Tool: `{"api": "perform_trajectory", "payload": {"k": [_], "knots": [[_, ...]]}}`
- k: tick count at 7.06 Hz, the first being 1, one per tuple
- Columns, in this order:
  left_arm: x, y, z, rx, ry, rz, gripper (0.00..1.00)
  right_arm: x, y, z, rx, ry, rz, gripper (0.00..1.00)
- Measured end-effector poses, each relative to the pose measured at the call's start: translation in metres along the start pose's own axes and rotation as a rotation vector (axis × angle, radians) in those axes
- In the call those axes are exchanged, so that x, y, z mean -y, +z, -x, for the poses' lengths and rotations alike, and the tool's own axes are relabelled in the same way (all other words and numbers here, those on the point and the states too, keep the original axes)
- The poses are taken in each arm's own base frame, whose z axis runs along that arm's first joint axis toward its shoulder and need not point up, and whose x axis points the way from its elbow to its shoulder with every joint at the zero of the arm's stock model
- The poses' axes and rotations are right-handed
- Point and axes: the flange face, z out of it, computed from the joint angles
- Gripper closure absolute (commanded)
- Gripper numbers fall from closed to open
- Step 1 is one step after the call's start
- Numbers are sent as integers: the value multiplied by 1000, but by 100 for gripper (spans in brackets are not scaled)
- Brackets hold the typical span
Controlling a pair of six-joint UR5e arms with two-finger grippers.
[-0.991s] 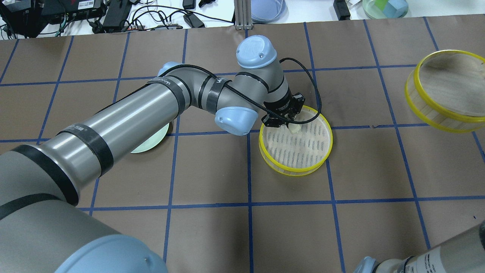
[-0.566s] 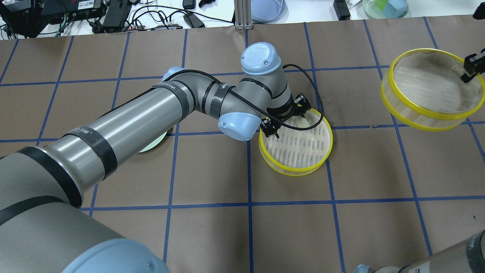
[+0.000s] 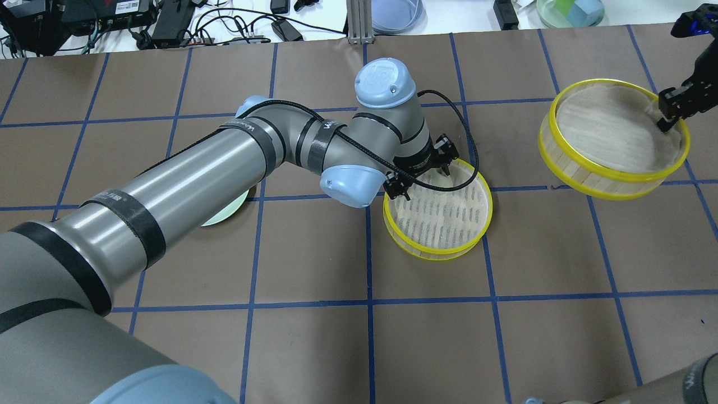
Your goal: Stack buns with steamer
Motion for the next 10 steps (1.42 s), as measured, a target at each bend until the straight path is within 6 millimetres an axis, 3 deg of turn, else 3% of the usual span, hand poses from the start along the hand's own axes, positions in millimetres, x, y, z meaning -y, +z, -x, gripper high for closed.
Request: {"api": "perform_trajectory", "payload": {"k": [2,4,6,7,9,10], "knots": [[26,-25,17,25,73,-42,0,5,1,18,-4,26,13,100],[76,-85,68,124,151,-75,0,2,3,55,1,116,29,100],[138,-137,146,177,223,-39,0,-11,12,120,13,186,50,100],[168,-149,191,186,271,-16,0,-19,18,158,7,209,52,100],[229,-159,294,183,334,19,0,-30,32,234,-25,229,-7,100],[253,-150,333,180,353,31,0,-33,41,256,-37,228,-39,100]]}}
